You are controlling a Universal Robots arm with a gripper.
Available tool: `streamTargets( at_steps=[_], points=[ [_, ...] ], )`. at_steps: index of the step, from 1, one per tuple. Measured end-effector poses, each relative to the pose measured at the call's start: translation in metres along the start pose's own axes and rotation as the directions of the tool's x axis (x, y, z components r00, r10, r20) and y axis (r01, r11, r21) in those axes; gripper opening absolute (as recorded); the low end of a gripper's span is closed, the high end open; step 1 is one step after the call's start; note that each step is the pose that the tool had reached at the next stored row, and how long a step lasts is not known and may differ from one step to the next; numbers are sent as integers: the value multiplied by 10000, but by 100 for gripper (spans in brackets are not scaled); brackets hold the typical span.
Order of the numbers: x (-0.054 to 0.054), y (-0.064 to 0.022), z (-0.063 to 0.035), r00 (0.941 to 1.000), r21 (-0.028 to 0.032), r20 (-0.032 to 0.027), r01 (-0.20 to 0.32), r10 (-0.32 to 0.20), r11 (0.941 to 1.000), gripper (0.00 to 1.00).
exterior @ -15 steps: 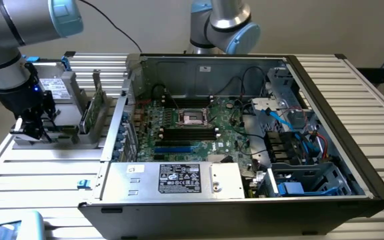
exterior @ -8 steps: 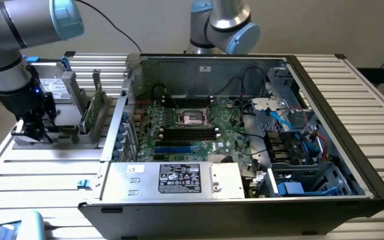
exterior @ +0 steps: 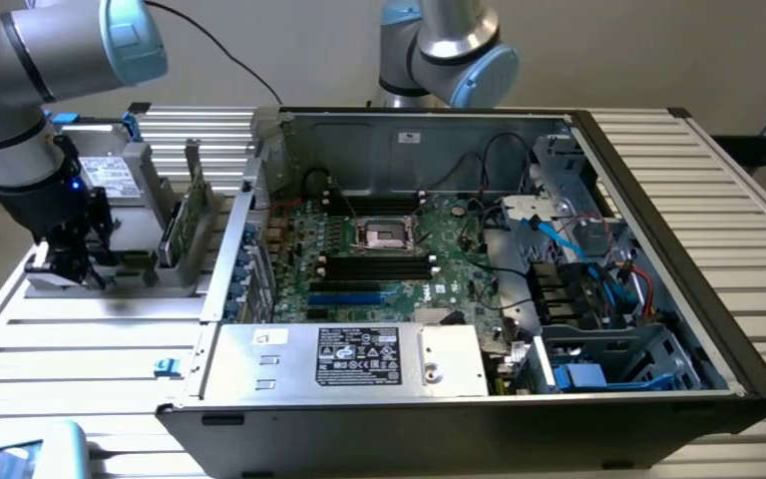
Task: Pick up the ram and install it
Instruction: 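Pick up the ram and move it above insertion slot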
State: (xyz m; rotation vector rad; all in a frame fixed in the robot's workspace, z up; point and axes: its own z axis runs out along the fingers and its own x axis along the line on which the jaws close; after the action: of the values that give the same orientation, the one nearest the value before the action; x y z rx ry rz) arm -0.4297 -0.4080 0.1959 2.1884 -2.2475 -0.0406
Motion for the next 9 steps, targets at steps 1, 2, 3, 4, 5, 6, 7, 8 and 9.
streamTargets(
  at_steps=[1,2,3,4,5,6,7,8,9],
  points=[
    [0,1,0,10000,-1,0,1,-1,10000,45],
    [0,1,0,10000,-2,-1,2,-2,10000,43],
    [0,2,-1,10000,-3,-2,1,-1,10000,36],
    [-1,3,-2,10000,-2,-1,0,0,10000,36],
    [0,3,-8,10000,-1,-2,0,0,10000,30],
    [0,3,-21,10000,5,-2,0,0,10000,24],
    [-1,3,-41,10000,17,-1,1,-1,10000,18],
    [-1,4,-64,10000,32,-2,2,-1,10000,18],
    [-2,4,-87,10000,51,0,1,-1,10000,13]
  ],
)
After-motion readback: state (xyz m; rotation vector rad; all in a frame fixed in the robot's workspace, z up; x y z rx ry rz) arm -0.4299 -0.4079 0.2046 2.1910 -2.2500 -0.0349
